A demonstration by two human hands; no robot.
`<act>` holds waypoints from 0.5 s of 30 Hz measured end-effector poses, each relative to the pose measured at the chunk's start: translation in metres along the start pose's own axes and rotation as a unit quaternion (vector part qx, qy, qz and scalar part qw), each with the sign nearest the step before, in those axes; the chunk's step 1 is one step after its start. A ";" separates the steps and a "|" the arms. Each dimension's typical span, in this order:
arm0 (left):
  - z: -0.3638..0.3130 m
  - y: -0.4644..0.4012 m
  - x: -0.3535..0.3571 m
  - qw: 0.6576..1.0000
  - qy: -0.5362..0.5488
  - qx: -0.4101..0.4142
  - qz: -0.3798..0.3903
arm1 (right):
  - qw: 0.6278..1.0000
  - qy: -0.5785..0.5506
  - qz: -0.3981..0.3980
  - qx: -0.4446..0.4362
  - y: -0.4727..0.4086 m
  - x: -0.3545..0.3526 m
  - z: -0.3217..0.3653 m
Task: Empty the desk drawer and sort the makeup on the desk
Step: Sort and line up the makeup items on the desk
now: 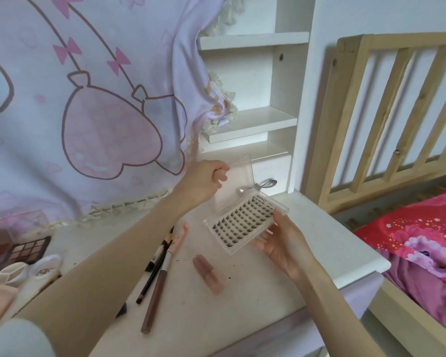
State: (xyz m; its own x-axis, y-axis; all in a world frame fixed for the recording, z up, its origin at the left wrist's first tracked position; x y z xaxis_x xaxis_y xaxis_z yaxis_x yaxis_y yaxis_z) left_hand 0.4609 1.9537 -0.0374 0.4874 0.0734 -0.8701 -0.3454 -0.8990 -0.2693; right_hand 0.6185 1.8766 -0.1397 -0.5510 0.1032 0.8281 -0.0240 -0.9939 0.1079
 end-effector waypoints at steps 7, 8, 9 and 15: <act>-0.007 -0.035 0.032 0.997 -0.056 0.009 -0.045 | 0.976 0.106 -0.177 -0.068 -0.008 -0.037 0.020; -0.009 -0.039 0.036 0.997 -0.062 0.010 -0.049 | 0.958 0.189 -0.200 -0.076 -0.009 -0.042 0.021; -0.010 -0.042 0.041 0.996 -0.064 0.009 -0.053 | 0.928 0.297 -0.208 -0.086 -0.009 -0.043 0.022; -0.021 -0.053 0.060 0.995 -0.034 0.002 -0.095 | 0.728 0.655 -0.120 -0.163 0.004 -0.041 0.013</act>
State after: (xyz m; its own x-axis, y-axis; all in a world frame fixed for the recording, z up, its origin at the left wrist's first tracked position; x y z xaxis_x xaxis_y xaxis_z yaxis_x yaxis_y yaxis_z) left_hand 0.5250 1.9966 -0.0665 0.4895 0.2711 -0.8288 -0.2545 -0.8646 -0.4332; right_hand 0.6523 1.8693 -0.1663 -0.8159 0.3611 -0.4516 -0.3300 -0.9321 -0.1492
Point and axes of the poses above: each hand's wrist, its own y-axis away from the middle knuckle, its own x-axis out of the palm, z = x × y, the point moved 2 cm from there along -y, towards the middle knuckle, and after that the axes turned 13 degrees about -y, right-handed, at the moved point
